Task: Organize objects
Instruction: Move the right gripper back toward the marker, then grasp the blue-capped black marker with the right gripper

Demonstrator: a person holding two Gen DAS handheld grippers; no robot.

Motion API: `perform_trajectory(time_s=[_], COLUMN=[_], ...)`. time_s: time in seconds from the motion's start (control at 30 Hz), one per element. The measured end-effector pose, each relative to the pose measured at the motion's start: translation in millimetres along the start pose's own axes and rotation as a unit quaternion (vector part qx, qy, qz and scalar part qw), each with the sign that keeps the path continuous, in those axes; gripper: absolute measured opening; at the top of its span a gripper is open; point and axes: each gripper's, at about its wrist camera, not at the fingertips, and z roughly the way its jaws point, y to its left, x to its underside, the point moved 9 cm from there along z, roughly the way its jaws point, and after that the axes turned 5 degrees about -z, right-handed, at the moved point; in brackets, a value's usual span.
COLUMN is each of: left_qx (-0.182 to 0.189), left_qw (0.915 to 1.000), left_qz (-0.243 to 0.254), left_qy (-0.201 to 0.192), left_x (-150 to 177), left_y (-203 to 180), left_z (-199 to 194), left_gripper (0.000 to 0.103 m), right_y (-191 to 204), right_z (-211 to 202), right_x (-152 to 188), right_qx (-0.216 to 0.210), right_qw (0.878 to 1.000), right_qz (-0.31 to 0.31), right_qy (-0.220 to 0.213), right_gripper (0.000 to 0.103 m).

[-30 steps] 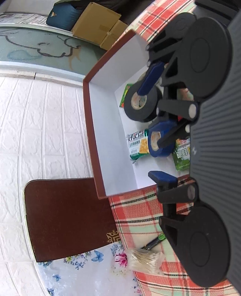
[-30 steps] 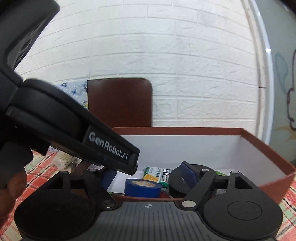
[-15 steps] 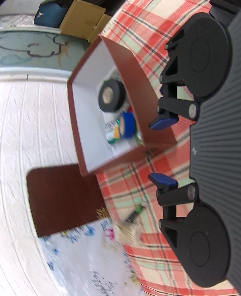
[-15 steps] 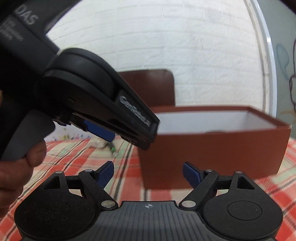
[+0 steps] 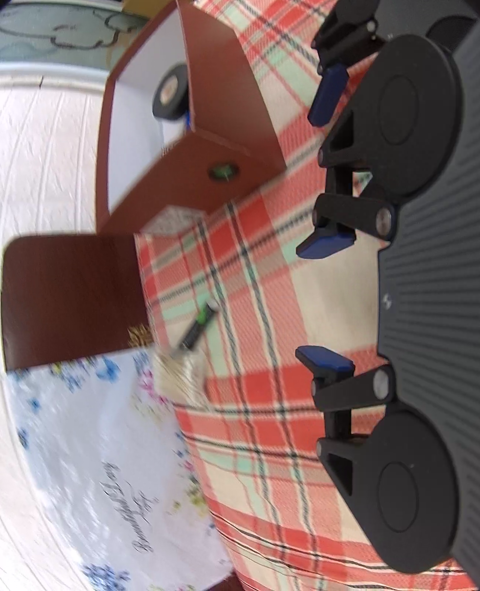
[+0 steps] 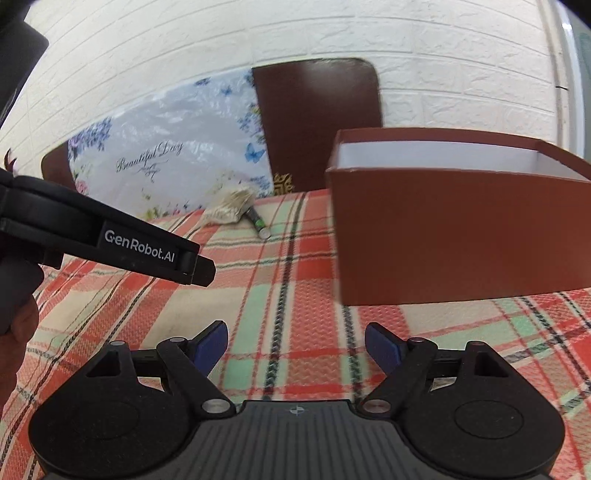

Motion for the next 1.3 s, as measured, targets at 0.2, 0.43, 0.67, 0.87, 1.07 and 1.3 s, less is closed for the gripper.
perform_trajectory(time_s=[0.2,0.43,0.67,0.87,1.07,1.3], left_qx=[-0.034,-0.075,-0.145,-0.098,-0.097,-0.098], left_qw=[0.9991,0.9950,0.9855,0.9835,0.9827,0.9827], left_qz=[-0.023,-0.063,-0.065,-0.135,-0.142,-0.142], left_qy=[0.011,0.020,-0.059,-0.070,-0.069,-0.068], left_x=[10,19,24,28,29,29], left_y=[41,98,164,182,182,184], left_z=[14,29,36,44,47,49], left_gripper=[0.054,0.058,0.086,0.091,0.094,0.094], right_y=[26,61,62,41,39,45], right_z=[29,55,93,150,192,148], right_x=[-2,-14,-40,-73,-91,-66], right_qx=[-0.019,-0.037,-0.024,0.013,0.017,0.006], right_qw=[0.999,0.996,0.997,0.999,0.998,0.997], right_qz=[-0.023,-0.070,-0.067,-0.039,-0.058,-0.073], right_qy=[0.030,0.035,0.021,0.015,0.022,0.036], right_gripper=[0.083,0.084,0.071,0.066,0.038,0.016])
